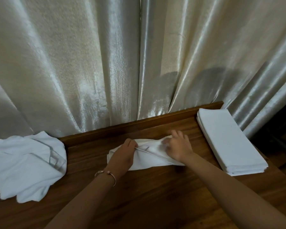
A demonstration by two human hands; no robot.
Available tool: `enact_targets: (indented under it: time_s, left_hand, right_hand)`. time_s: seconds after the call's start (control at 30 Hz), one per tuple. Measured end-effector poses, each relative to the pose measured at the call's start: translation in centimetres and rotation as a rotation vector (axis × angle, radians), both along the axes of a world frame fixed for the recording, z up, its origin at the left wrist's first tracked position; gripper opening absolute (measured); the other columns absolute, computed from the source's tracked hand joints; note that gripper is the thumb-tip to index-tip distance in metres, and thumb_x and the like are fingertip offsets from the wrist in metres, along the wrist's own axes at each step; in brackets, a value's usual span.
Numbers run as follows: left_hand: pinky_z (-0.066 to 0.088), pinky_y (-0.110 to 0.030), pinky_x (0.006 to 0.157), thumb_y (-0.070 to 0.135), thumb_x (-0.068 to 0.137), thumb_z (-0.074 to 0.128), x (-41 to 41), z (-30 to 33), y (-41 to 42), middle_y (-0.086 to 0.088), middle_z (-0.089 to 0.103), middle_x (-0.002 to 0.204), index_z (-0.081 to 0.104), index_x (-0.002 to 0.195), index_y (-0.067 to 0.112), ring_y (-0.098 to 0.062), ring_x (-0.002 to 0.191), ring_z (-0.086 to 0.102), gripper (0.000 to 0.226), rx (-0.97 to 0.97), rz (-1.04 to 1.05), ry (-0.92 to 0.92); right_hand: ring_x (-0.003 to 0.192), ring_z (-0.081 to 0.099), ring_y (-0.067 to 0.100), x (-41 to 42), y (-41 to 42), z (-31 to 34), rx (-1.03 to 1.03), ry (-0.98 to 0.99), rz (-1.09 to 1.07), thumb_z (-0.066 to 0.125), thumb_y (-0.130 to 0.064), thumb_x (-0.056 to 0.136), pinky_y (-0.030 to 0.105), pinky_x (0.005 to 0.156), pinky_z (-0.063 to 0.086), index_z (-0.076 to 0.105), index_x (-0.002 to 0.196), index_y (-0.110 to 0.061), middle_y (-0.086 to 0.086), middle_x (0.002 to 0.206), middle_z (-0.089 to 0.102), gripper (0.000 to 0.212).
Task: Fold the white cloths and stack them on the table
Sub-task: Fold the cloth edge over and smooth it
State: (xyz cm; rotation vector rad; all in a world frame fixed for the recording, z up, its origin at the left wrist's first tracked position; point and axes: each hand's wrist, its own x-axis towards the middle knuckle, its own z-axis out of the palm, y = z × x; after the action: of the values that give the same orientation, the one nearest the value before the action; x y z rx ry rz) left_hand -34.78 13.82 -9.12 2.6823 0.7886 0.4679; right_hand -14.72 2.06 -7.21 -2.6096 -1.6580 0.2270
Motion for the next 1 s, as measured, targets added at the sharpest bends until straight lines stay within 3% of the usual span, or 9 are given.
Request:
enact_targets:
  time_s: [0.1,0.2,0.33,0.43,0.6,0.77,0.83,0.93,1.0]
  left_hand:
    - [0.038,-0.011,0.075,0.002,0.094,0.045,1.0,1.1,-0.4,0.000,0.055,0.103,0.057,0.103,0.014,-0.012,0.090,0.055,0.019,-0.257,0.012,-0.104]
    - [0.043,-0.010,0.067,0.008,0.094,0.050,1.4,2.3,0.0,0.005,0.060,0.094,0.059,0.098,0.019,-0.004,0.085,0.056,0.015,-0.578,0.132,-0.222]
    - [0.049,-0.025,0.069,0.014,0.097,0.043,0.9,3.4,1.0,-0.007,0.065,0.096,0.066,0.109,0.006,-0.018,0.084,0.061,0.026,-1.281,0.238,-0.445]
    - [0.053,-0.031,0.079,-0.008,0.089,0.037,0.5,3.8,1.7,-0.017,0.065,0.109,0.058,0.117,0.000,-0.027,0.097,0.062,0.036,-1.645,0.209,-0.612]
    - [0.053,-0.024,0.082,-0.016,0.079,0.060,0.0,2.9,1.9,-0.001,0.068,0.116,0.064,0.109,0.028,-0.015,0.110,0.063,0.054,-1.192,0.060,-0.383]
    - [0.053,-0.019,0.079,-0.008,0.084,0.059,-0.1,2.9,2.1,0.009,0.069,0.114,0.059,0.122,0.025,-0.007,0.106,0.065,0.050,-1.292,0.003,-0.394]
    - [0.053,-0.017,0.078,0.004,0.090,0.058,0.0,3.0,2.2,0.011,0.065,0.115,0.058,0.126,0.021,-0.007,0.108,0.062,0.040,-1.123,0.066,-0.346]
    - [0.053,-0.025,0.082,0.019,0.097,0.050,0.0,3.2,2.3,0.001,0.066,0.109,0.065,0.113,0.023,-0.017,0.104,0.061,0.023,-1.054,0.219,-0.339]
    - [0.051,-0.026,0.073,0.024,0.099,0.046,-0.1,3.8,2.4,0.000,0.066,0.095,0.067,0.097,0.024,-0.017,0.091,0.061,0.021,-1.132,0.286,-0.384]
  right_hand:
    - [0.106,0.048,0.013,-3.7,1.3,1.0,0.272,0.374,0.142,0.062,-0.041,0.088,0.034,0.091,0.041,0.069,0.106,-0.024,-0.005,0.109,0.055,0.026]
    - [0.097,0.049,0.012,-6.2,2.7,1.0,0.373,0.413,0.140,0.071,-0.043,0.080,0.029,0.079,0.044,0.066,0.102,-0.021,-0.005,0.101,0.057,0.032]
    - [0.076,0.056,0.013,-6.4,3.6,1.2,0.435,0.704,-0.101,0.079,-0.033,0.075,0.033,0.067,0.048,0.057,0.079,-0.025,-0.005,0.080,0.059,0.024]
    - [0.078,0.059,0.011,-6.0,4.0,1.3,0.500,0.789,-0.152,0.076,-0.020,0.080,0.027,0.069,0.049,0.061,0.083,-0.022,-0.004,0.083,0.064,0.015]
    - [0.074,0.062,-0.005,-5.5,4.2,1.3,0.556,0.945,-0.138,0.071,-0.006,0.083,0.010,0.068,0.048,0.072,0.093,-0.016,-0.014,0.083,0.066,0.014]
    - [0.072,0.064,0.001,-5.4,4.8,1.1,0.578,1.002,-0.183,0.074,-0.010,0.081,0.022,0.071,0.052,0.070,0.082,-0.026,-0.008,0.080,0.070,0.017]
    - [0.077,0.066,0.011,-5.4,5.2,1.3,0.566,1.013,-0.199,0.073,-0.012,0.083,0.031,0.075,0.054,0.072,0.082,-0.024,-0.002,0.082,0.071,0.012]
    - [0.082,0.064,0.019,-5.5,5.4,1.4,0.496,0.966,-0.169,0.063,-0.017,0.091,0.035,0.078,0.051,0.072,0.094,-0.011,0.005,0.085,0.070,0.011]
    - [0.069,0.059,0.008,-5.4,5.4,1.5,0.500,0.962,-0.148,0.061,-0.016,0.093,0.028,0.071,0.048,0.068,0.093,-0.014,-0.006,0.069,0.064,0.008]
